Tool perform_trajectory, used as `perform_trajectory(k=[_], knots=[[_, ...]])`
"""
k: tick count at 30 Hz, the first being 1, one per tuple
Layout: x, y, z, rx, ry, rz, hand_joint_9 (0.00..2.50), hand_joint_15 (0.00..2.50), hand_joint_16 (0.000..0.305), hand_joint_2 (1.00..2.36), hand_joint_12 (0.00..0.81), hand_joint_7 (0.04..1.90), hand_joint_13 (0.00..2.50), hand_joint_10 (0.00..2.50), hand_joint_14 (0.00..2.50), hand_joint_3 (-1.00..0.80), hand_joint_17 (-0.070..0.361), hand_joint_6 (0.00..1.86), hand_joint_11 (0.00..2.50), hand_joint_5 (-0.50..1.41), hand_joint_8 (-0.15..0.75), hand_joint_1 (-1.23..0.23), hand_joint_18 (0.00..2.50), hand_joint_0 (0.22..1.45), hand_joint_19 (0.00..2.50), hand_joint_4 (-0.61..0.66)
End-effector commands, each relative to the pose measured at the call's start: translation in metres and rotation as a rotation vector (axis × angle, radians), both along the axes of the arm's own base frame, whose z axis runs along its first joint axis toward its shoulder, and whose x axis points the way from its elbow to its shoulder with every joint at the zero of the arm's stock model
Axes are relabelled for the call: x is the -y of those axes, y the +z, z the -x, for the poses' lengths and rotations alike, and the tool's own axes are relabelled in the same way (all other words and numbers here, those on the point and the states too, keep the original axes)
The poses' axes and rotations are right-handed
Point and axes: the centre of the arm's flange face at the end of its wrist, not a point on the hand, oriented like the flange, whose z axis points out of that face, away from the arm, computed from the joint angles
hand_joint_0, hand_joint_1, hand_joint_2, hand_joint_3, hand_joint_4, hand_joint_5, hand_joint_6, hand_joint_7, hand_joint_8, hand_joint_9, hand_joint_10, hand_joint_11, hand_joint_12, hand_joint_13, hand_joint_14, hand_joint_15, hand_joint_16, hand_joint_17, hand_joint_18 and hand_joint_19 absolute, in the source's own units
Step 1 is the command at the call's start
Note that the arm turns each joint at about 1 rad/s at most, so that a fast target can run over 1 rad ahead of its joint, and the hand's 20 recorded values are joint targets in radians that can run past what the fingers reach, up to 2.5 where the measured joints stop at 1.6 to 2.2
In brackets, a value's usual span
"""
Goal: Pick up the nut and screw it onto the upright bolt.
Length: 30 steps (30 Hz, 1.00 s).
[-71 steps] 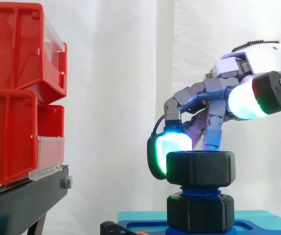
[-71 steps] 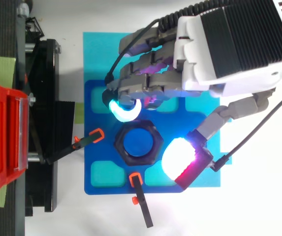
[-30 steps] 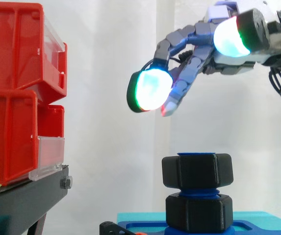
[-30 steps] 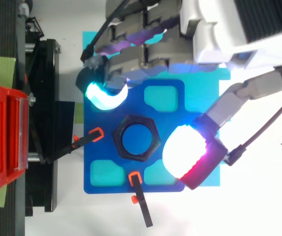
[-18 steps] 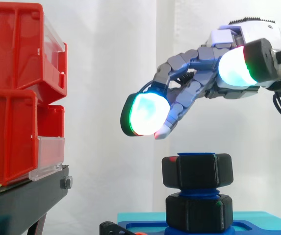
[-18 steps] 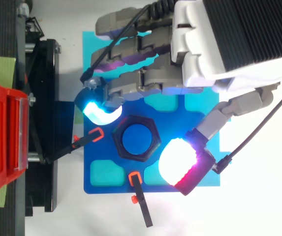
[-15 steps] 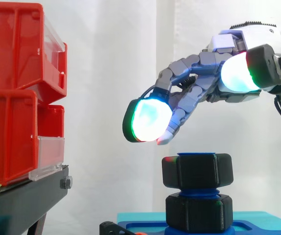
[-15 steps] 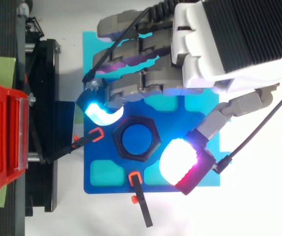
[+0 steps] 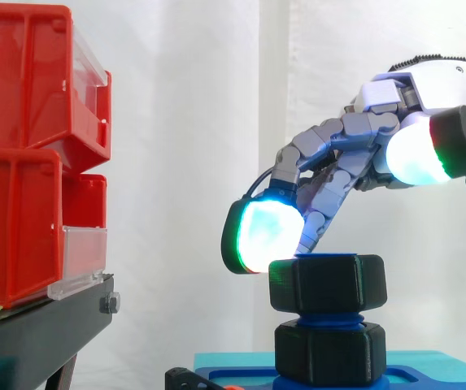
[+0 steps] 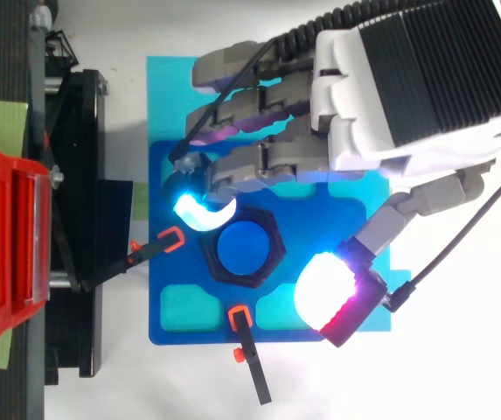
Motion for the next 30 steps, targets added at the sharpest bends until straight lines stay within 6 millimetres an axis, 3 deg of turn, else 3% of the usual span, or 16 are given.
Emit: perform_trajectory(k=[1,7,12,22,25,27,30], knots=[[-0.001,-0.001,0.0,-0.003,0.002,-0.001,0.67,0.0,0.043,1.0,0.354,0.7,0.4,0.0,0.0,-0.5,0.098,0.5,0.0,-0.11,0.232,-0.32,0.1,0.45,0.11,0.17],[-0.001,-0.001,0.0,-0.001,0.002,-0.001,0.69,0.0,0.043,1.0,0.355,0.79,0.42,0.0,0.0,-0.5,0.098,0.5,0.0,-0.09,0.242,-0.32,0.11,0.45,0.12,0.19],[-0.001,-0.002,0.0,-0.004,0.002,-0.001,0.83,0.0,0.043,1.0,0.342,0.99,0.51,0.0,0.0,-0.5,0.096,0.5,0.0,-0.03,0.251,-0.32,0.2,0.46,0.16,0.25],[0.004,-0.001,0.001,-0.003,-0.001,-0.002,1.16,0.05,0.039,1.0,0.309,1.28,0.74,0.0,0.0,-0.5,0.087,0.5,0.0,0.04,0.252,-0.34,0.43,0.49,0.24,0.16],[0.007,-0.001,0.002,-0.003,-0.002,-0.002,1.35,0.07,0.035,1.0,0.292,1.38,0.85,0.0,0.0,-0.5,0.079,0.5,0.02,0.08,0.23,-0.35,0.58,0.5,0.29,0.09],[0.009,0.002,0.001,0.003,-0.006,-0.001,1.57,0.13,0.031,1.0,0.257,1.45,1.05,0.0,0.01,-0.5,0.07,0.5,0.06,0.1,0.219,-0.36,0.82,0.51,0.42,0.04],[0.011,0.009,-0.001,0.016,-0.004,-0.001,1.8,0.19,0.027,1.0,0.225,1.35,1.28,0.01,0.01,-0.5,0.062,0.55,0.16,0.1,0.218,-0.34,1.09,0.51,0.53,-0.03]])
